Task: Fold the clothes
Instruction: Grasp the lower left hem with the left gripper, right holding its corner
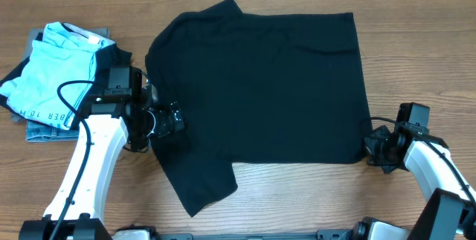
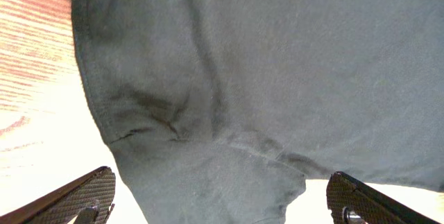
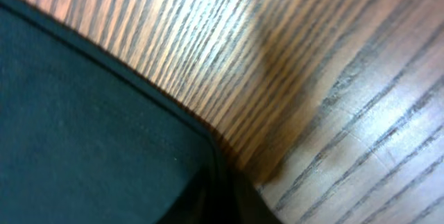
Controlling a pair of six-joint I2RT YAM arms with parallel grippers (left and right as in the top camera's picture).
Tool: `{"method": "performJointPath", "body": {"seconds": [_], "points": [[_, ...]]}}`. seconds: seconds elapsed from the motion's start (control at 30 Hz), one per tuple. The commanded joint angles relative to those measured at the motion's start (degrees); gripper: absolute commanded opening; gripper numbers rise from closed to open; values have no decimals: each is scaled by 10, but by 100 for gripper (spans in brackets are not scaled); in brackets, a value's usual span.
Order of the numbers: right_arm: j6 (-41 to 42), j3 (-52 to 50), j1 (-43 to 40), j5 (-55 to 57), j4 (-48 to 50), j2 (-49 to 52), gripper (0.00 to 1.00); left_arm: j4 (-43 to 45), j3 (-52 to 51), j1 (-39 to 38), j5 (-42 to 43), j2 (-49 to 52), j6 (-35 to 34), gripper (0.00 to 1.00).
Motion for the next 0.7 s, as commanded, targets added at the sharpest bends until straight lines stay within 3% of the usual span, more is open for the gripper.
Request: {"method": "performJointPath", "body": {"seconds": [0.0, 0.47, 0.67], "points": [[-4, -17, -1, -15, 0, 14, 4, -17, 3, 2, -9, -8, -8, 100], [-4, -17, -1, -27, 3, 14, 4, -100, -54, -47, 22, -8, -13, 100], [-4, -17, -1, -27, 4, 14, 4, -89, -115, -89, 21, -8, -61, 87]]}}
